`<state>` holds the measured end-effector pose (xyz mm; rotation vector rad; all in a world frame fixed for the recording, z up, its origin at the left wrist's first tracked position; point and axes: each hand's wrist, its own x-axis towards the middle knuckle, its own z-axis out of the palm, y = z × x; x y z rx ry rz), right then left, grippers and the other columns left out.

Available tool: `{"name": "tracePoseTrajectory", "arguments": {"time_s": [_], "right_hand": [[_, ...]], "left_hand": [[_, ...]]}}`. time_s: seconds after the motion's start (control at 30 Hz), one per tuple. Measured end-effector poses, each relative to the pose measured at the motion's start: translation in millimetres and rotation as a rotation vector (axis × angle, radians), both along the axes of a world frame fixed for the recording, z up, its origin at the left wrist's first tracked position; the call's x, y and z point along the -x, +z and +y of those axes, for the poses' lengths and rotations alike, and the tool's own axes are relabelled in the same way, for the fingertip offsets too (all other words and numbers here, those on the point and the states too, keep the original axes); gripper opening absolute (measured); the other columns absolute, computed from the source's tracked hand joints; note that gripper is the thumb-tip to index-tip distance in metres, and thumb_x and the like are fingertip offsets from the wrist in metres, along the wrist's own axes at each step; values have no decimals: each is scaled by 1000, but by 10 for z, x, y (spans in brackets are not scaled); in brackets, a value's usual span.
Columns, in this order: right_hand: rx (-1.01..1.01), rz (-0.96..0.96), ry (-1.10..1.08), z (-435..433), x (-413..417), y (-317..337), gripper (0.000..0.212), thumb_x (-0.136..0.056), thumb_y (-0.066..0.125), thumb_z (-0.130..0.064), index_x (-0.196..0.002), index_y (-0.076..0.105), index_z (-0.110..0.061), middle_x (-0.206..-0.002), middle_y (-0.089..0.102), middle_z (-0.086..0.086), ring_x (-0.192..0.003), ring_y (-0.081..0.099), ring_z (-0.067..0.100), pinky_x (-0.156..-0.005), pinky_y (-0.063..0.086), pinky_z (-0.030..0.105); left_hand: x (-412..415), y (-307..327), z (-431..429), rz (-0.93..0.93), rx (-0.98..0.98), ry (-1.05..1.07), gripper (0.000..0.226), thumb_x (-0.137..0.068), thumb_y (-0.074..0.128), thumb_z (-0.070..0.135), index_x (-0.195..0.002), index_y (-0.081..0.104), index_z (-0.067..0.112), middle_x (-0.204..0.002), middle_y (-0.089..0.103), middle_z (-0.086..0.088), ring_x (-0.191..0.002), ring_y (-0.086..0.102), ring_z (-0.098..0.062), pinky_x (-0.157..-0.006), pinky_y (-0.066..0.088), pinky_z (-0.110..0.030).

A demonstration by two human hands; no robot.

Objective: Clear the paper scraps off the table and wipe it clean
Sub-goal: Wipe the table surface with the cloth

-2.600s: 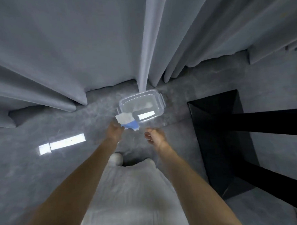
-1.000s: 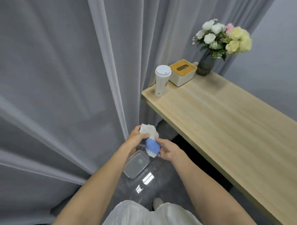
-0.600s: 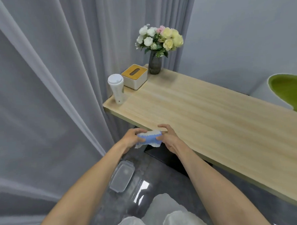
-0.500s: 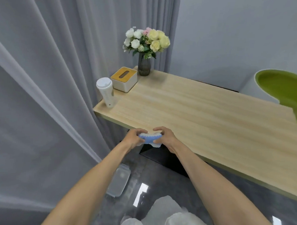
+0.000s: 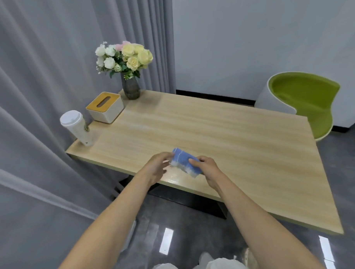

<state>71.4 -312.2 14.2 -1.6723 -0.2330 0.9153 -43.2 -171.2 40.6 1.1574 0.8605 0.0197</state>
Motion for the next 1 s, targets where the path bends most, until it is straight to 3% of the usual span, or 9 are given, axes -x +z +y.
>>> {"name": "tracePoseTrajectory", "arguments": {"time_s": [0.1,0.23,0.33,0.4,0.53,0.63,0.73,0.9,1.0], "right_hand": [[-45,144,-60,-89,-177,-21,10,-88,66,-17,-83,59,-12,-75,63,5,-63,57,17,-58,47,26],[-91,251,-100,-169,-319,-70,10,-91,61,-10,-98,55,-13,-82,65,8,-68,63,19,-63,53,31],[-99,281,-77,-188,-378,-141,13,-91,58,-5,-102,54,-11,-85,66,12,-70,63,24,-66,52,37],[-92,301,-39,-167,-403,-170,14,-91,56,-3,-101,53,-12,-87,66,14,-73,64,26,-66,52,37],[-53,320,-15,-99,-478,-251,16,-91,57,-3,-104,53,-12,-91,66,14,-76,66,23,-62,57,31],[23,314,-24,-23,-595,-373,22,-90,60,-6,-111,55,-9,-96,68,13,-79,67,20,-64,59,28],[102,291,-41,90,-741,-457,31,-88,63,-6,-117,55,-3,-103,67,18,-78,68,21,-65,60,28],[188,139,-256,144,-890,-487,13,-87,60,-1,-99,59,-7,-83,63,9,-62,61,14,-47,52,19],[292,-51,-403,-122,-951,-576,18,-86,56,3,-91,64,-13,-85,61,5,-72,56,15,-53,44,16]], "left_hand": [[-232,-175,-281,-169,378,268,38,-92,50,51,-92,57,14,-93,60,-5,-89,61,-19,-81,47,-38],[-470,-450,-596,-27,448,259,76,-78,55,68,-123,43,8,-107,62,-9,-96,64,-19,-83,48,-42],[-615,-486,-685,-23,486,110,62,-83,47,66,-107,63,11,-84,70,-8,-73,67,-17,-60,52,-28],[-727,-480,-645,-39,498,117,52,-88,48,57,-110,63,12,-82,69,-10,-65,66,-20,-48,50,-26],[-950,-605,-430,1,437,303,45,-98,49,26,-137,43,4,-101,63,-16,-84,62,-28,-64,57,-38],[-1094,-666,-255,60,296,253,45,-98,49,19,-139,40,0,-107,61,-18,-83,61,-26,-74,50,-39],[-1267,-703,-68,82,192,116,40,-98,50,15,-135,45,1,-116,60,-19,-81,61,-22,-68,50,-34],[-1751,-772,107,74,104,-129,31,-100,45,13,-129,48,6,-92,61,-7,-78,59,-19,-68,48,-32],[-2058,-732,-44,98,70,-247,13,-100,46,15,-107,55,12,-83,60,-2,-69,59,-14,-61,48,-29]]}}
